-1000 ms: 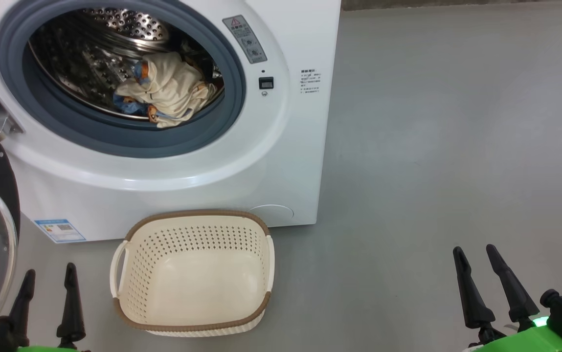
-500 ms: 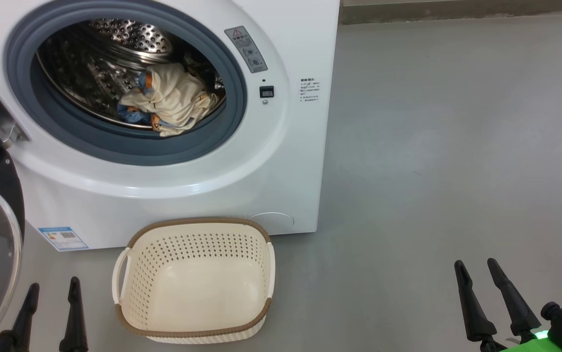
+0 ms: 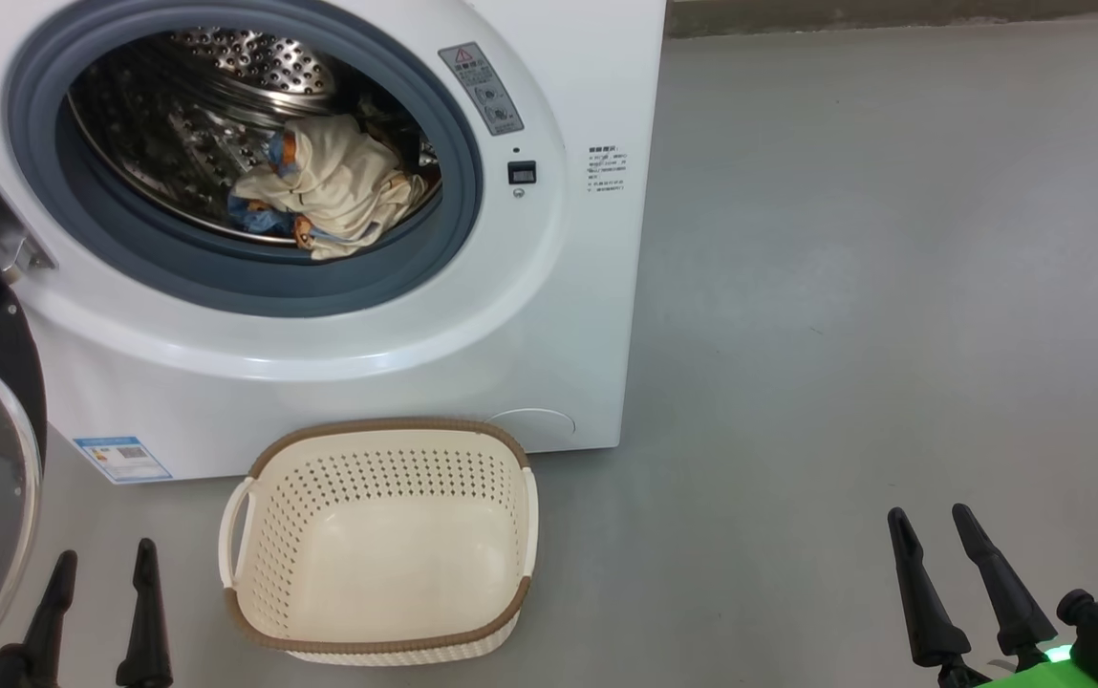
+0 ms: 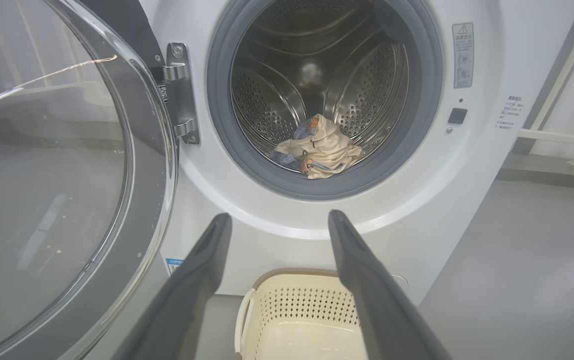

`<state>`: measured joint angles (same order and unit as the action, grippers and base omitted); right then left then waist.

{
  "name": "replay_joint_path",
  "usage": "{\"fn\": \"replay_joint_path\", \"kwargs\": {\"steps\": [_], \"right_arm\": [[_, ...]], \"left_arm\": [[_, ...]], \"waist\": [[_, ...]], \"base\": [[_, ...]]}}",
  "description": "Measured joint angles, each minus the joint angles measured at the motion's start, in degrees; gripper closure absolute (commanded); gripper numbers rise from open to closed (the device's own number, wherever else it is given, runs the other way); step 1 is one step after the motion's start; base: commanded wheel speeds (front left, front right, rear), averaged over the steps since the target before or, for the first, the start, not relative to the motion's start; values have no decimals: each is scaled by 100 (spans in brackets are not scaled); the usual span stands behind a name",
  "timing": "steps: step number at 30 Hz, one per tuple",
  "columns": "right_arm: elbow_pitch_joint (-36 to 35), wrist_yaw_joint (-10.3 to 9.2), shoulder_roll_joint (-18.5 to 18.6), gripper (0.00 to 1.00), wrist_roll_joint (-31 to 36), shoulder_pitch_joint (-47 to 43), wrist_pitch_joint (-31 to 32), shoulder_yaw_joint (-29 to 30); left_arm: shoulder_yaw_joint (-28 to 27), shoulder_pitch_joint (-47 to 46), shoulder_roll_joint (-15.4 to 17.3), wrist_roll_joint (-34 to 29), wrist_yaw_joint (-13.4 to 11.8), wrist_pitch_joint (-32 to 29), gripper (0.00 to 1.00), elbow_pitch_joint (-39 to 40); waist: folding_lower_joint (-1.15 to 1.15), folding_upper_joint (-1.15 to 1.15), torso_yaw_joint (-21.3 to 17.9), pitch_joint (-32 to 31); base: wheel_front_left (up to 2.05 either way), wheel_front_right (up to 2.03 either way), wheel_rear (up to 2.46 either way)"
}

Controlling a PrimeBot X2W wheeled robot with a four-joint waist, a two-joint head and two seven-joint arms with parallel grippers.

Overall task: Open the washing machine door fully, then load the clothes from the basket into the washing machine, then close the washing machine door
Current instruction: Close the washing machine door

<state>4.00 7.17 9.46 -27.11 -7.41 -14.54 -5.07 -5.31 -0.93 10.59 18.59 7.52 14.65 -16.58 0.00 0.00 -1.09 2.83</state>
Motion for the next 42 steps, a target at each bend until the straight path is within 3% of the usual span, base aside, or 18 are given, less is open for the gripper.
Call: {"fn": "replay_joint_path", "kwargs": {"steps": [15,28,42], "right_arm": [[1,0,-2,0,0,5,0,1],[0,0,18,0,0,9,0,1],[-67,0,132,0,2,146,0,-243]], "left_arm": [[63,-1,-33,34,0,0,0,151],[91,-1,-85,69,0,0,0,178],[-374,125,-447,83,0,0,0,321]], "waist": [[0,0,12,68],[0,0,81,58],[0,0,578,83]], "base": [[-102,102,0],[-10,10,0],[0,0,0]]}}
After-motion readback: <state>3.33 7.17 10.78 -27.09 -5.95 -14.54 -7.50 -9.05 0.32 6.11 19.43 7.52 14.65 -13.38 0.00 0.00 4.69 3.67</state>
